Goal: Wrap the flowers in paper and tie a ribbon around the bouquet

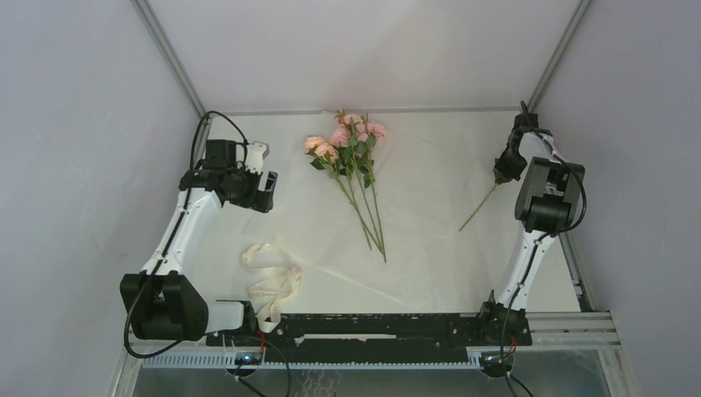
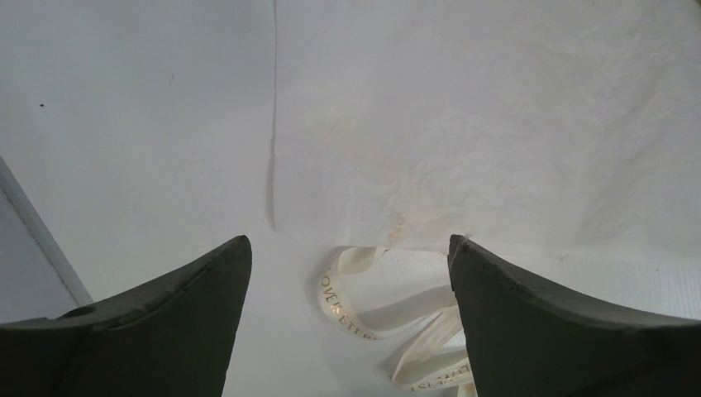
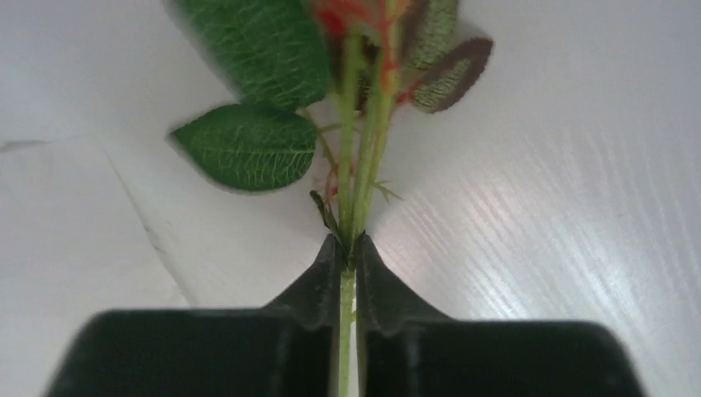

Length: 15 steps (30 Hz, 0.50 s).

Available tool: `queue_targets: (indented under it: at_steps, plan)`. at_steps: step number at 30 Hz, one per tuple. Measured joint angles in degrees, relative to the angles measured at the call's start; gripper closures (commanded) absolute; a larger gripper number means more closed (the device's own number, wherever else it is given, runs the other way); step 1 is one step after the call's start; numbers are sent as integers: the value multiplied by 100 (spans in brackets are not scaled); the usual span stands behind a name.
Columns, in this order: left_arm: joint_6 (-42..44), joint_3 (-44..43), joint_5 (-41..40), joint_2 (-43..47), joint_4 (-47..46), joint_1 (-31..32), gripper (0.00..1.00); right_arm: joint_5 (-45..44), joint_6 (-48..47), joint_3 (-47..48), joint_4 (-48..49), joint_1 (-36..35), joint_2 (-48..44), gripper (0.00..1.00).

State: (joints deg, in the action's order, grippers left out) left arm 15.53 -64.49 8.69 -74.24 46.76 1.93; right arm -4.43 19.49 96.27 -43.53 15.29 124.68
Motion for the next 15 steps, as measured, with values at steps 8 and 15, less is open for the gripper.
queue_targets:
  at_steps: [8, 15]
  plan:
    - [0, 0, -17, 0, 2, 2, 7, 31, -168, -262, -107, 116, -448, 100]
    - [-2, 0, 15, 22, 4, 4, 7, -636, -472, -317, -162, -15, -2677, 100]
